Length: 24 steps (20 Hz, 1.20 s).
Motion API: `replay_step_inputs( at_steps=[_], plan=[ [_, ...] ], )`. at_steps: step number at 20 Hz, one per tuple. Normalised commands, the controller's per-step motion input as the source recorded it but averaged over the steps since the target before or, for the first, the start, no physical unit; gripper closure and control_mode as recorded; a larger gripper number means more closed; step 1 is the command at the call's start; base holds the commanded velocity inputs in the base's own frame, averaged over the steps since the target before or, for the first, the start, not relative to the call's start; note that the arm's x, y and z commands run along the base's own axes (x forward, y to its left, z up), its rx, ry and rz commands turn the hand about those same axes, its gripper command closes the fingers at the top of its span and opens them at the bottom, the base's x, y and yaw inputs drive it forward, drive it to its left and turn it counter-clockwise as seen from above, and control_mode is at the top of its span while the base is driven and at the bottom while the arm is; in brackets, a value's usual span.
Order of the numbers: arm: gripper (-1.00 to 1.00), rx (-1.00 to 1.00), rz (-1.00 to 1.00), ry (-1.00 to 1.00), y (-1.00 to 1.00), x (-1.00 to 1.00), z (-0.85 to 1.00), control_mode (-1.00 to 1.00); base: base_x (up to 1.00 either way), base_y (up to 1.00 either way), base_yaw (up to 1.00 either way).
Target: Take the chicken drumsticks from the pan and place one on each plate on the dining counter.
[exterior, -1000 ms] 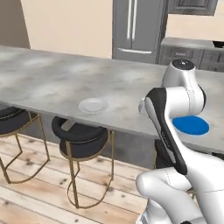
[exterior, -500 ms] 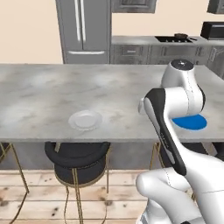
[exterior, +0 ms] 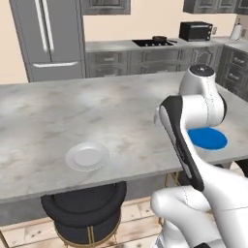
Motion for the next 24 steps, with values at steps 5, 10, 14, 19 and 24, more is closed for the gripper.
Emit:
replay_step_inputs(
  at_steps=[5,10,14,19,24],
  plan=[
    [1.00,0.00,-0.04,-0.04,0.08,0.17,0.00,-1.00,0.32,0.21,-0.22],
    [1.00,0.00,0.09,-0.02,0.32,0.73,0.00,-1.00,0.00,0.00,0.00],
    [1.00,0.00,0.08,0.00,0.87,0.73,-0.08,-1.00,0.00,0.00,0.00],
    [1.00,-0.02,0.01,0.00,1.00,0.23,-0.06,-1.00,0.00,0.00,0.00],
    [1.00,0.00,0.00,0.00,1.00,0.03,-0.82,-1.00,0.00,0.00,0.00]
  ],
)
